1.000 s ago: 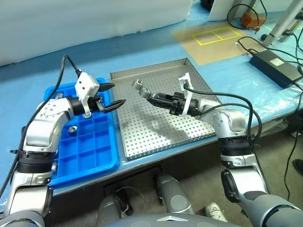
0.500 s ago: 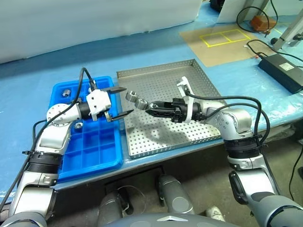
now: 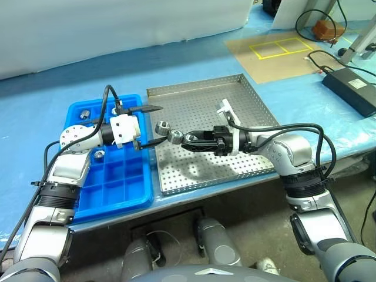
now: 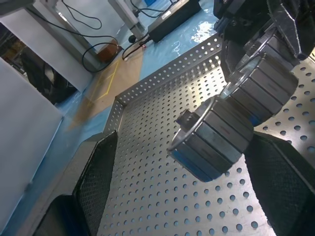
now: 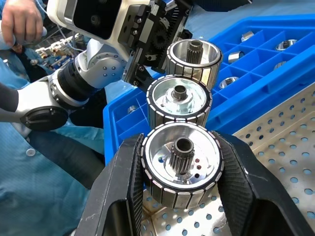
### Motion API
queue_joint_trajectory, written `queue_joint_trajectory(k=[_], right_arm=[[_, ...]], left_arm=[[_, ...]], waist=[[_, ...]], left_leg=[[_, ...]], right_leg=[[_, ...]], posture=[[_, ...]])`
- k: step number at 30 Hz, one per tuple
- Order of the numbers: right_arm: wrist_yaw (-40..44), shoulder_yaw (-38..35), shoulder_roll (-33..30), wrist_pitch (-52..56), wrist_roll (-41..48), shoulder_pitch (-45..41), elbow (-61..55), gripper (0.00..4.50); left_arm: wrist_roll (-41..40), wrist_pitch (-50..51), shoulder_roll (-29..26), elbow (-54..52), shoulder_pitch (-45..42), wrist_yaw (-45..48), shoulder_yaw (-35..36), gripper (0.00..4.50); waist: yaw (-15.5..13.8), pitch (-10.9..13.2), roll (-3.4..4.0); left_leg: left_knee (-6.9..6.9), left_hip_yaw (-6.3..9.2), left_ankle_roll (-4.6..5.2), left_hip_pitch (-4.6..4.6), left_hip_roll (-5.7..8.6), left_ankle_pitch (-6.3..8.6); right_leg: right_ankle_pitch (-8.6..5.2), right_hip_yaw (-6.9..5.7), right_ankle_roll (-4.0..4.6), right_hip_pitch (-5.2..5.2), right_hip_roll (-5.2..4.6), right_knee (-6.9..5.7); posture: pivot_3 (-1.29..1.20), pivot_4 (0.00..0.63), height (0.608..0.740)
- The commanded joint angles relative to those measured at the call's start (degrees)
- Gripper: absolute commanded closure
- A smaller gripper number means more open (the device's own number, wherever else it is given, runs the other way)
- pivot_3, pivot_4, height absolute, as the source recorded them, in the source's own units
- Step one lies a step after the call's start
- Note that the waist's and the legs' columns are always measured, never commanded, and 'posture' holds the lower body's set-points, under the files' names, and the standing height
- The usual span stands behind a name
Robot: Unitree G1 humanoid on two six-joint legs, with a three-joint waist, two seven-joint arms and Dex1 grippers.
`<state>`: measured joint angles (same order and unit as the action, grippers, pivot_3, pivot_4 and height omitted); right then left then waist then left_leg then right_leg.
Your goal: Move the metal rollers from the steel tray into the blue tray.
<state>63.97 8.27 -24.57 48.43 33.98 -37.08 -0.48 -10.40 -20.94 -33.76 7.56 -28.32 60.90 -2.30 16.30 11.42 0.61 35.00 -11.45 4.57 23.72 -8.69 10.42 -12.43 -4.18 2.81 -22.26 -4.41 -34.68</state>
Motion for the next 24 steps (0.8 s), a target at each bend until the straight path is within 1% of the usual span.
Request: queue_joint_trajectory(k=[1, 6, 9, 12, 15, 22, 24], right_arm=[[0.3, 0.12, 0.64, -1.53, 0.3, -0.17, -0.13, 2.86], [0.03, 0.07, 0.93, -1.92, 0.02, -0.43, 0.44, 2.86], [-0.06, 0.19, 0.94, -2.14, -0.24, -0.22, 0.45, 2.86], [-0.07, 0.46, 0.87, -2.51, -0.66, 0.07, 0.38, 2.86], [-0.06, 0.63, 0.92, -2.77, -1.05, 0.18, 0.54, 2.86], [0.18, 1.26, 0.6, -3.79, -2.14, 0.07, 1.43, 2.86], [0.23, 1.41, 0.59, -4.03, -2.34, 0.04, 1.77, 2.86]], left_arm=[[-1.11, -1.43, -0.43, -1.42, -0.22, 0.21, 0.24, 0.39], [-1.38, -0.88, -0.15, -1.64, 0.14, 0.93, -0.47, 0.39], [-1.99, -0.39, -0.56, -1.81, 0.56, 2.53, -0.94, 0.93], [-1.05, -0.62, -0.02, -1.47, 0.65, 1.35, -0.68, 1.81], [-2.97, 2.91, 1.03, -2.54, 0.78, 0.33, -0.15, 1.81], [-2.13, 2.3, 1.31, -2.03, 0.67, -0.63, 0.16, 1.81], [-3.02, 3.0, 1.8, -2.22, 0.32, -1.13, 0.58, 1.81]], waist=[[0.03, 0.0, 0.0], [0.02, 0.0, 0.0], [0.01, 0.0, 0.0], [0.02, 0.0, 0.0], [0.02, 0.0, 0.0], [0.03, 0.0, 0.0], [0.03, 0.0, 0.0]], left_leg=[[0.01, 0.0, -0.02, -0.01, 0.0, -0.01], [0.01, 0.0, -0.05, -0.01, 0.0, -0.02], [0.01, 0.0, -0.04, 0.0, 0.0, -0.02], [0.0, 0.0, -0.03, 0.01, 0.0, -0.02], [0.01, 0.0, -0.03, 0.01, 0.0, -0.02], [0.02, 0.0, -0.03, 0.01, -0.01, -0.02], [0.02, 0.0, -0.03, 0.01, -0.01, -0.02]], right_leg=[[0.0, 0.01, 0.0, 0.0, 0.0, -0.02], [0.0, 0.02, 0.0, 0.0, 0.01, -0.03], [0.0, 0.02, 0.01, -0.01, 0.0, -0.01], [0.0, 0.02, 0.01, -0.03, 0.0, -0.01], [0.0, 0.02, 0.01, -0.02, 0.0, -0.02], [-0.01, 0.02, 0.01, -0.02, 0.01, -0.03], [0.0, 0.02, 0.01, -0.02, 0.01, -0.02]], posture=[[-0.65, 0.15, 0.74], [-0.66, 0.15, 0.74], [-0.66, 0.15, 0.74], [-0.66, 0.15, 0.74], [-0.66, 0.15, 0.74], [-0.66, 0.15, 0.74], [-0.66, 0.15, 0.74]])
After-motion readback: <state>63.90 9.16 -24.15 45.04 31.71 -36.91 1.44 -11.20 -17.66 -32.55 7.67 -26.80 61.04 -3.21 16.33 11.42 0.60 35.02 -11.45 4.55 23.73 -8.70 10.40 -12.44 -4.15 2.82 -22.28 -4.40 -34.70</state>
